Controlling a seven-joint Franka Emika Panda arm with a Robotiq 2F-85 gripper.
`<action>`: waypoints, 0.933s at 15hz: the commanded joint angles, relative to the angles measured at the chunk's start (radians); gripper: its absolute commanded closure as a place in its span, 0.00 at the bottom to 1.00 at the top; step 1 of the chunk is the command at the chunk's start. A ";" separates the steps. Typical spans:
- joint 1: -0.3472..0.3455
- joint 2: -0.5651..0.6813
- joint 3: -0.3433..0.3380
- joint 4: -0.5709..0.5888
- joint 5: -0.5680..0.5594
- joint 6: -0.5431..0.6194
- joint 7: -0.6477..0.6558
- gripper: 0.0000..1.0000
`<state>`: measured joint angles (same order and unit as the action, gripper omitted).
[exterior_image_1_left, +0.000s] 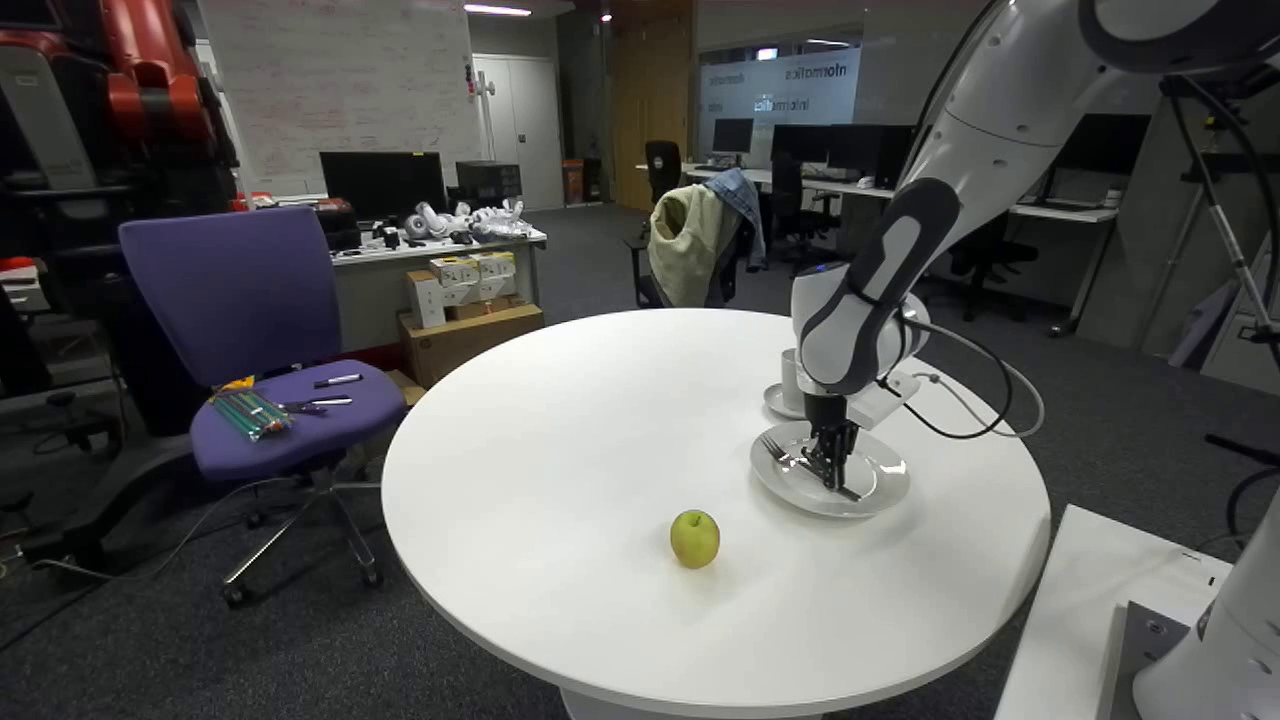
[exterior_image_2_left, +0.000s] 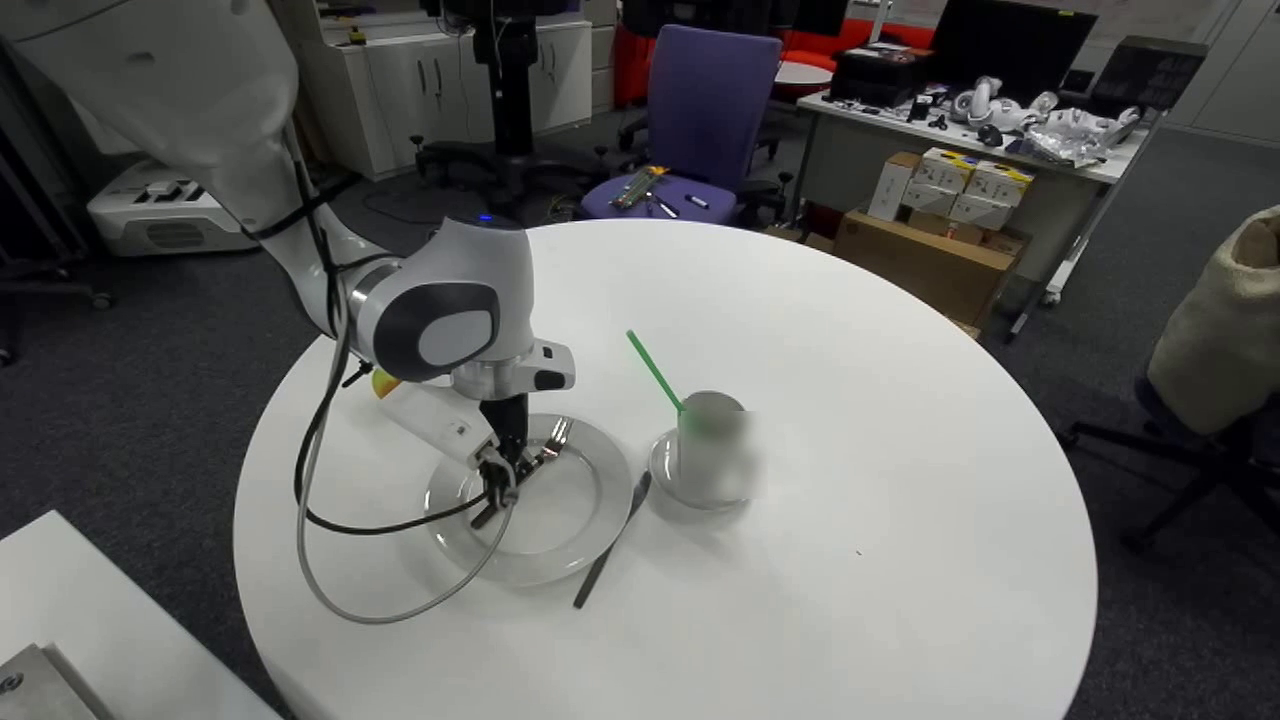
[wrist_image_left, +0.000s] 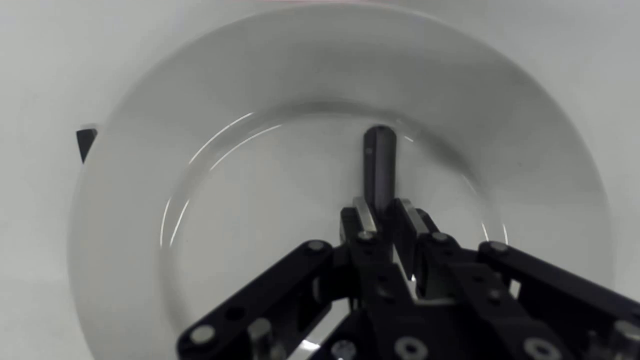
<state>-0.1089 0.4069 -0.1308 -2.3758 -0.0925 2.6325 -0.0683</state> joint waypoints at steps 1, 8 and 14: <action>-0.024 0.004 0.018 0.025 0.020 -0.038 -0.033 0.96; -0.020 -0.015 0.018 0.006 0.017 -0.028 -0.029 0.37; -0.004 -0.186 0.009 -0.112 -0.016 0.025 -0.035 0.00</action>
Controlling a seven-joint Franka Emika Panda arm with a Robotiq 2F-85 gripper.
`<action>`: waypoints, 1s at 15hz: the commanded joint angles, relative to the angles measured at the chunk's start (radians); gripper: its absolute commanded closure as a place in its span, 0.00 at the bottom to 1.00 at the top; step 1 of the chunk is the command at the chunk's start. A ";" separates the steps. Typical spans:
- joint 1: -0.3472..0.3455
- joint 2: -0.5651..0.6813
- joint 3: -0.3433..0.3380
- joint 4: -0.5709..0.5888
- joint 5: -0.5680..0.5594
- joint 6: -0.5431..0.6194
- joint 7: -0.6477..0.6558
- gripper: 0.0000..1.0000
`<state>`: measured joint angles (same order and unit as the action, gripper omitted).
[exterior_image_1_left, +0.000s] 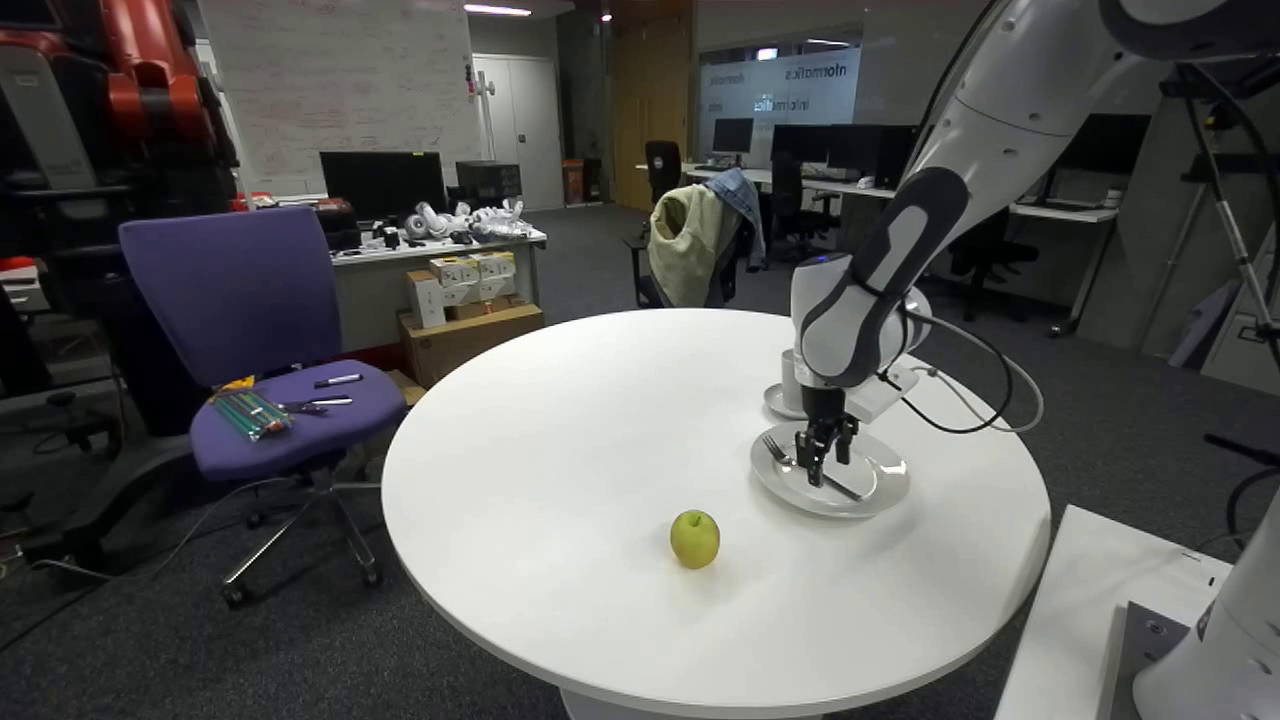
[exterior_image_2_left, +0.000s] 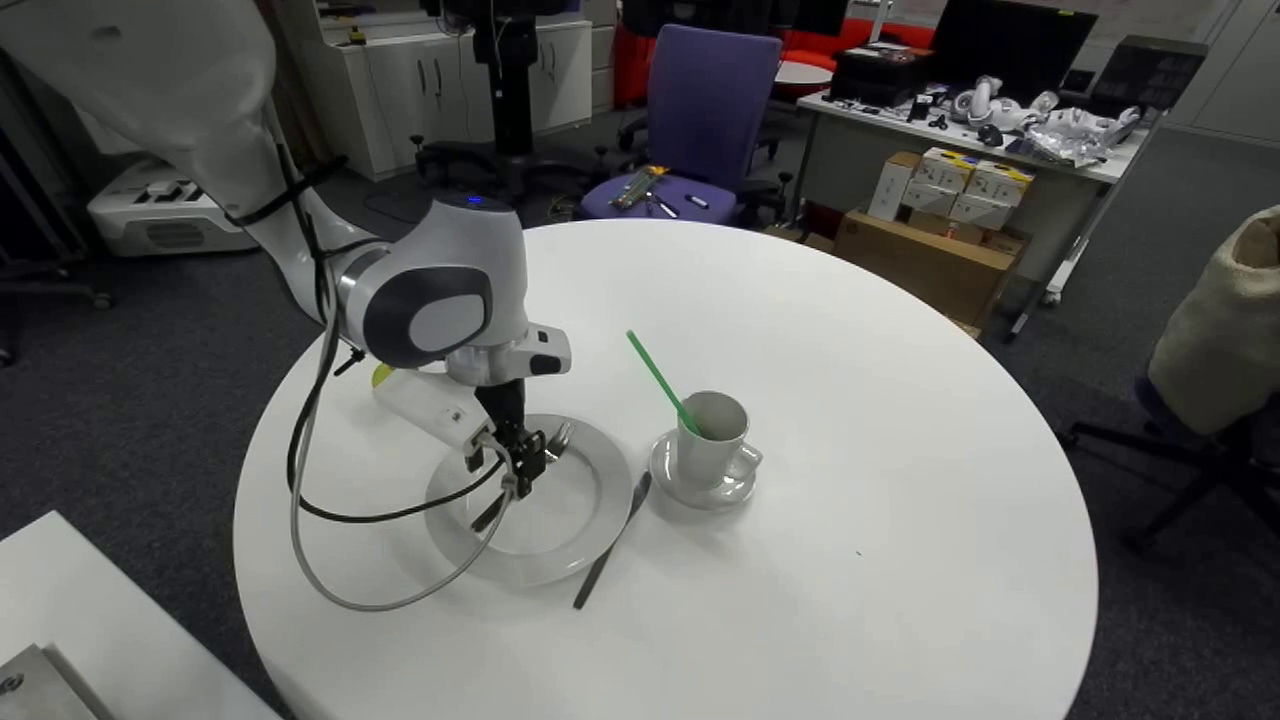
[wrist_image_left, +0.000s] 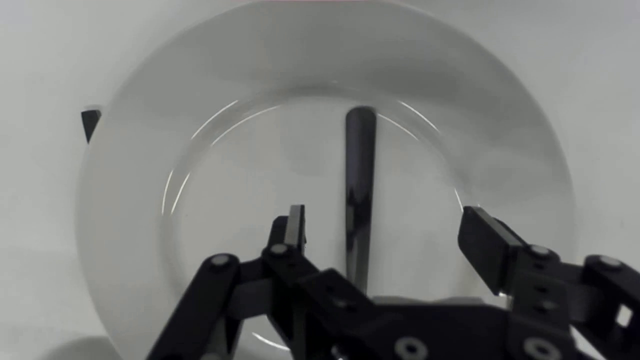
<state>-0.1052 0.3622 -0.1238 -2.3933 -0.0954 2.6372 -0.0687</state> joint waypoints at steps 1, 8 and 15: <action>-0.004 -0.170 -0.004 -0.108 -0.021 0.022 -0.027 0.00; -0.053 -0.271 -0.014 -0.135 0.009 -0.067 -0.177 0.00; -0.105 -0.230 -0.040 -0.106 0.007 -0.117 -0.296 0.00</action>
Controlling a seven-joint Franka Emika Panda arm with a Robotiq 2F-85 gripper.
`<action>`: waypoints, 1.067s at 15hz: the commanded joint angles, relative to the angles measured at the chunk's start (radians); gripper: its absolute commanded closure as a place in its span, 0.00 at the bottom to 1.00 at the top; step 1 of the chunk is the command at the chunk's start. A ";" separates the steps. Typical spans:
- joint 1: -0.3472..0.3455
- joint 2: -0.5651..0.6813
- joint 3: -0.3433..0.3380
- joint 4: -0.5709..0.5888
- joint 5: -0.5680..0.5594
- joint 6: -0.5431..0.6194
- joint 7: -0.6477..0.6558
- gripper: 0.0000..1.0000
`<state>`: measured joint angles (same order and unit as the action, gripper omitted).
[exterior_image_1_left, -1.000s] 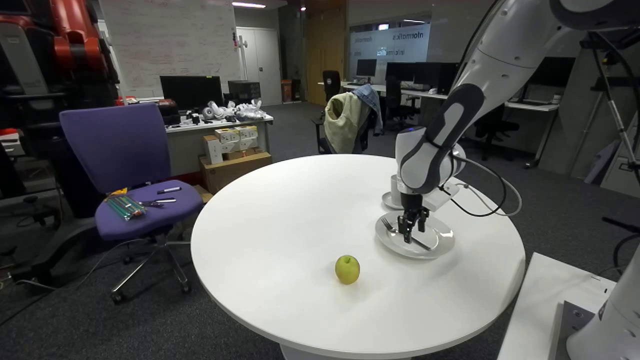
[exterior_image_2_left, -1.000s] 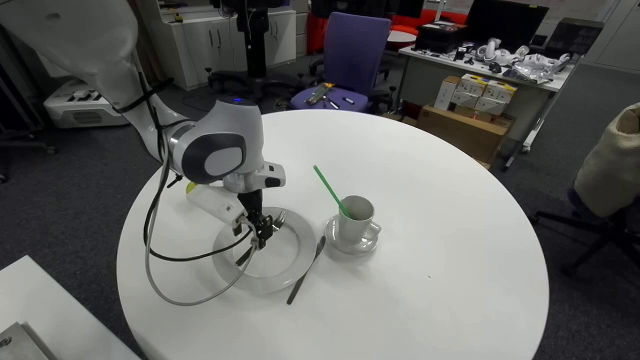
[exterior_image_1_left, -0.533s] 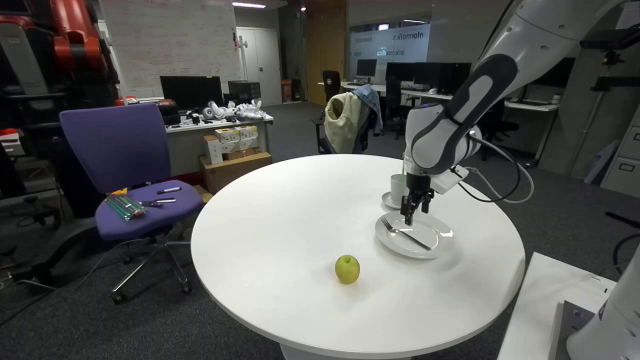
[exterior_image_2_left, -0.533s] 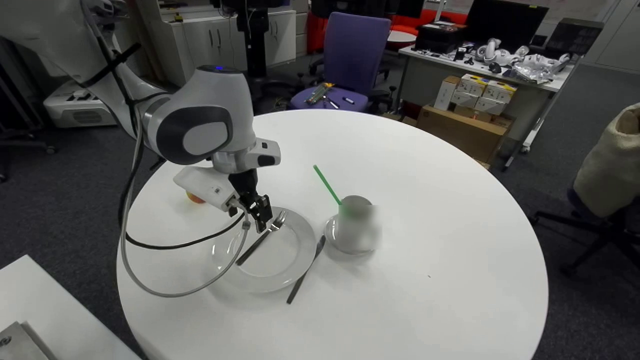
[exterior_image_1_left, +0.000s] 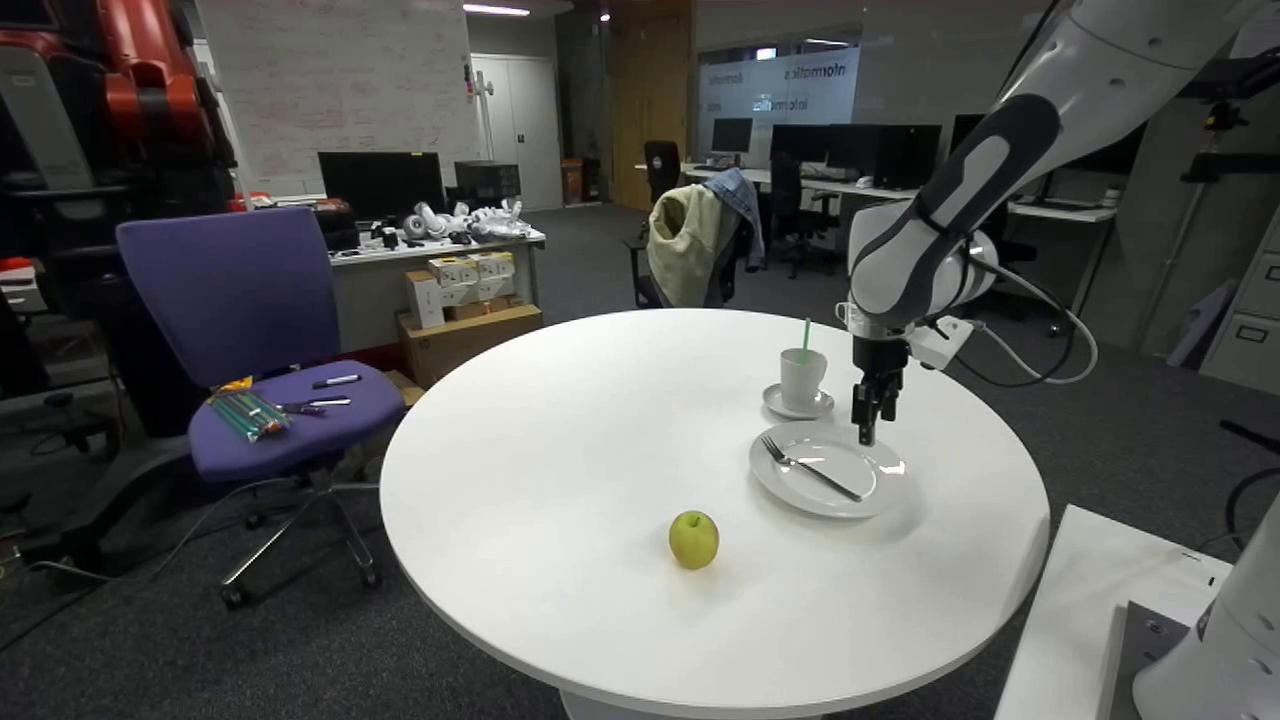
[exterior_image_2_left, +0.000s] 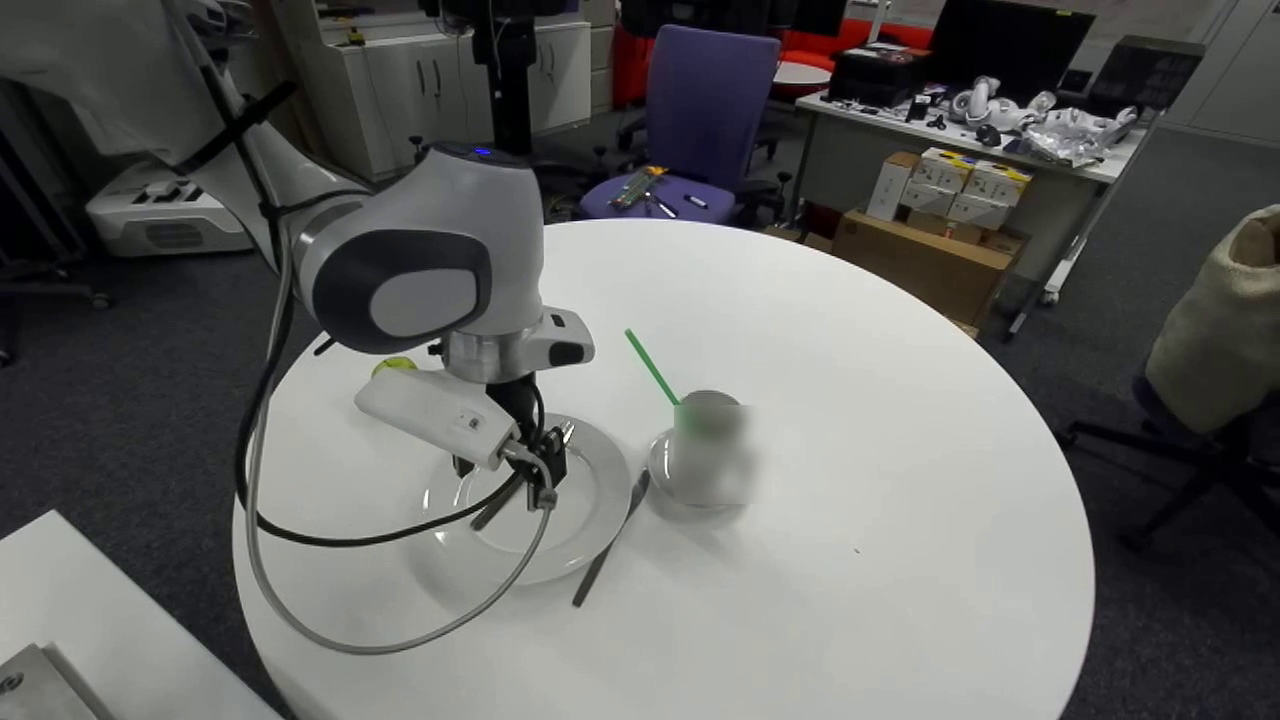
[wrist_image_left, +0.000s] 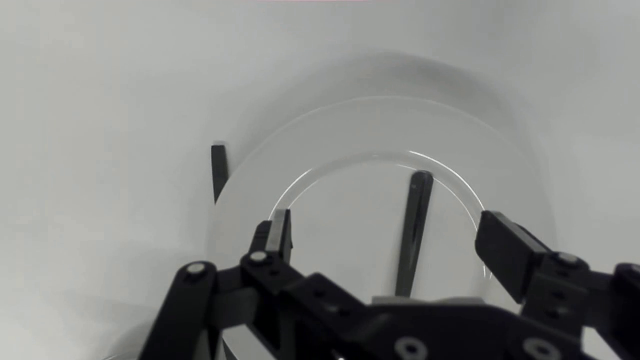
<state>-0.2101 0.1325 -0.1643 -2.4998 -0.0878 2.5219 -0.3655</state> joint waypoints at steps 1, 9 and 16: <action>-0.001 -0.001 0.000 0.001 0.000 -0.002 -0.001 0.00; 0.003 -0.001 0.003 0.001 0.000 -0.002 0.000 0.00; -0.042 0.002 -0.044 0.034 0.025 0.027 -0.006 0.00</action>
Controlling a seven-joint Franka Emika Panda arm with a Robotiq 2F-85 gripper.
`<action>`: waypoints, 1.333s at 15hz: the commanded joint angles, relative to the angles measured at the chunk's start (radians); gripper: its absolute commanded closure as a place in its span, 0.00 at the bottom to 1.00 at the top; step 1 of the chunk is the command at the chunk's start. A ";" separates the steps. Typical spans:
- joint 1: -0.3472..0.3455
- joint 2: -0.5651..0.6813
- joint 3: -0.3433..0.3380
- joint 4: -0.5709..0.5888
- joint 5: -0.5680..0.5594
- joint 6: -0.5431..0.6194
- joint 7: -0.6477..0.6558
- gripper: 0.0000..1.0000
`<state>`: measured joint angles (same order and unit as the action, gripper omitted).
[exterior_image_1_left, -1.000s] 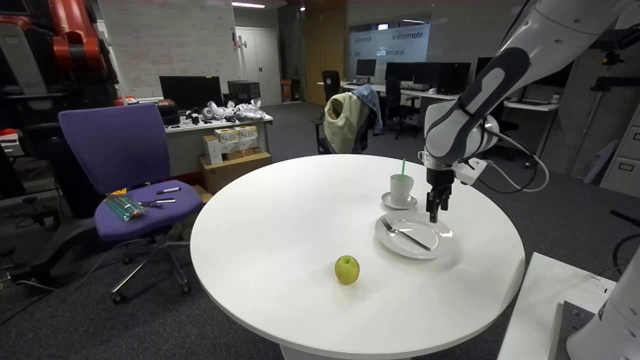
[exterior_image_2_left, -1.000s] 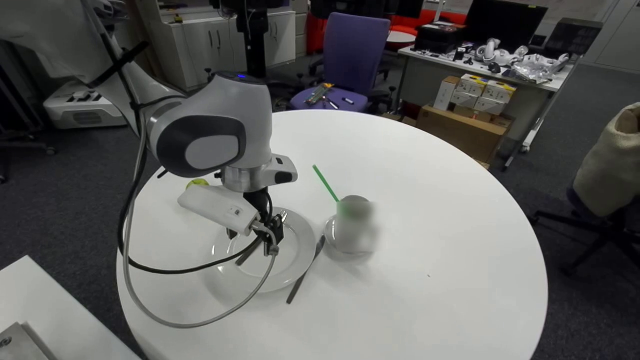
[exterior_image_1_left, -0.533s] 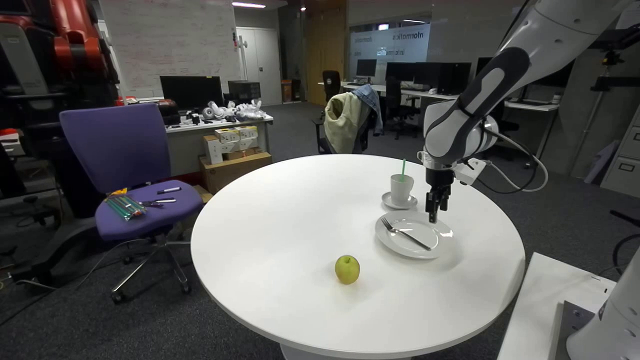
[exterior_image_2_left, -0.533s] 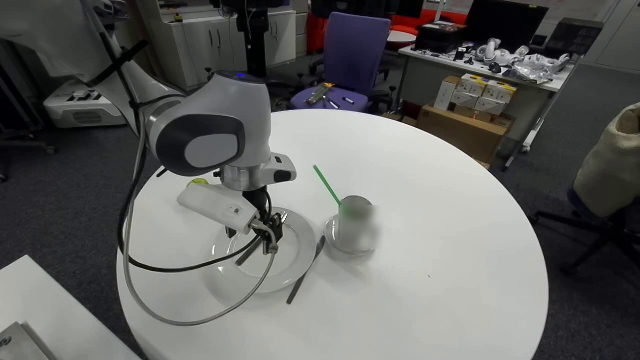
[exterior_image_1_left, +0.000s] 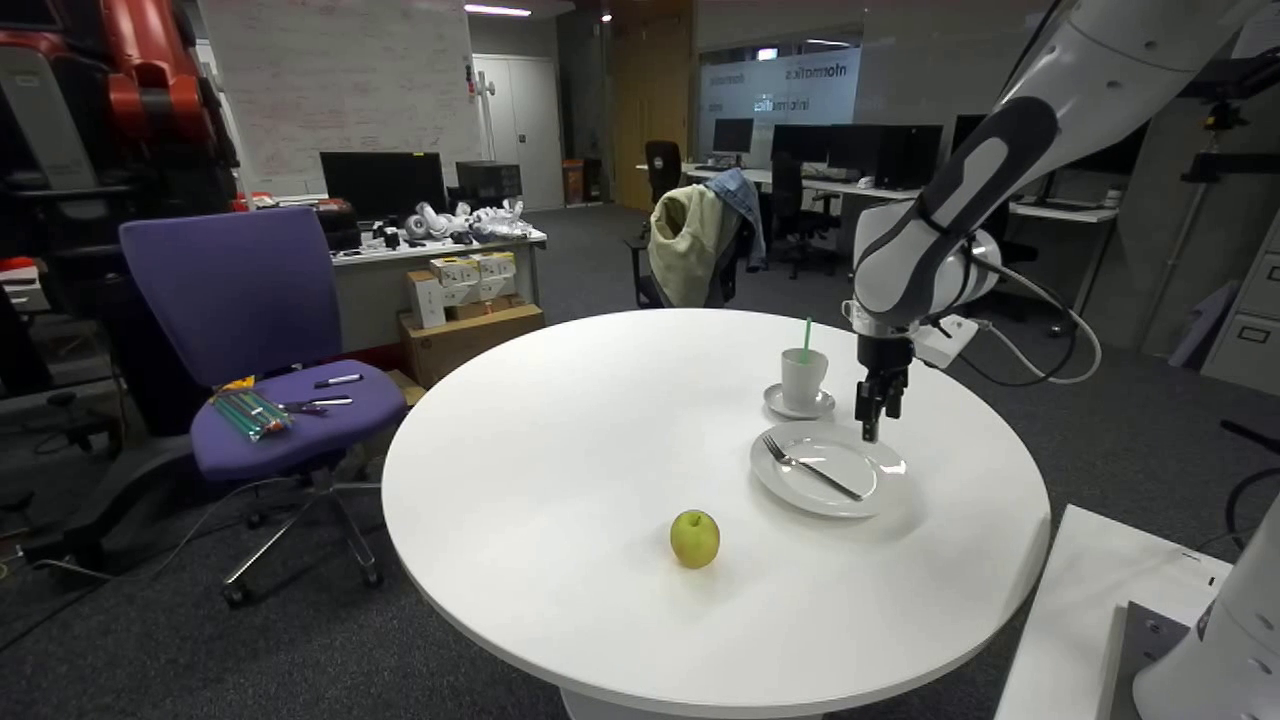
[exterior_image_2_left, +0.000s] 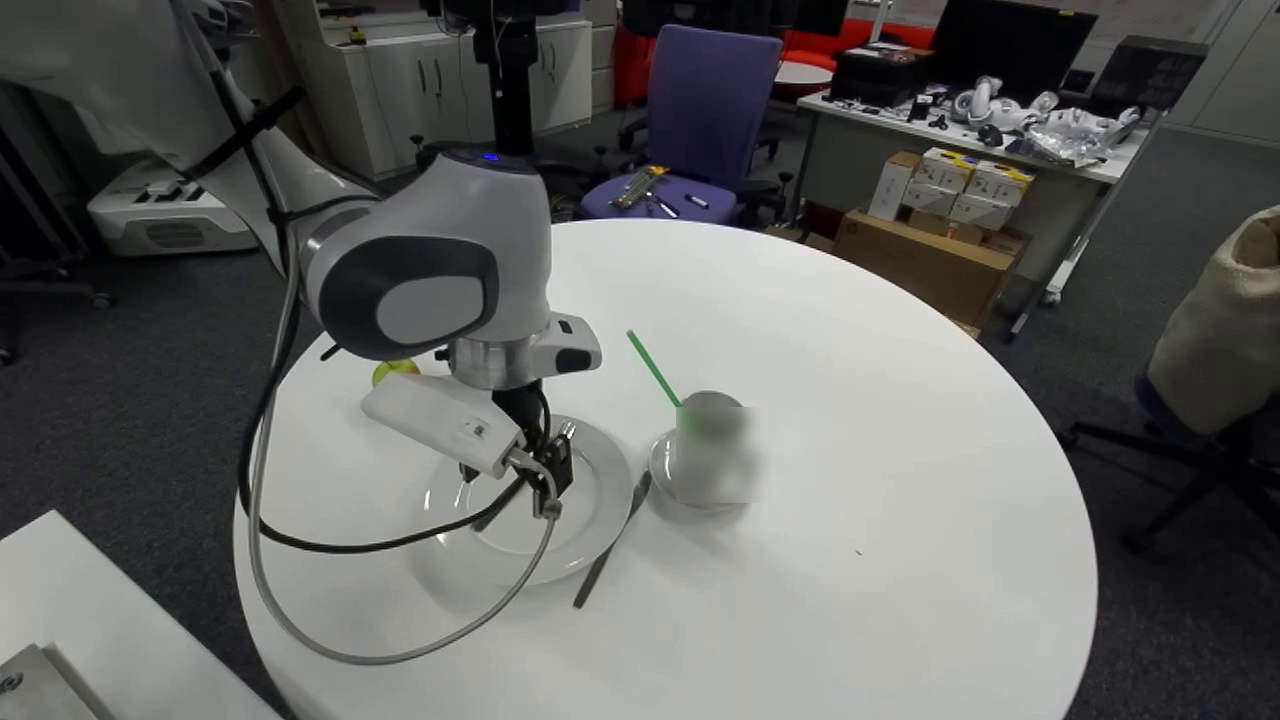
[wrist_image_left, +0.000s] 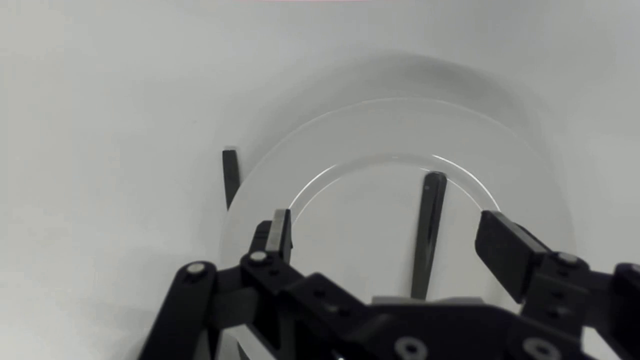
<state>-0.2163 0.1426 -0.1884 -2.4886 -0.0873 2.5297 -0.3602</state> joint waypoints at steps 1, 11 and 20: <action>-0.048 -0.005 -0.028 0.036 0.038 0.023 -0.017 0.00; -0.153 0.091 -0.074 0.152 0.130 -0.015 -0.064 0.56; -0.229 0.220 -0.055 0.337 0.075 -0.149 -0.386 0.50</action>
<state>-0.4237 0.3366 -0.2617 -2.2104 0.0096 2.4119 -0.6768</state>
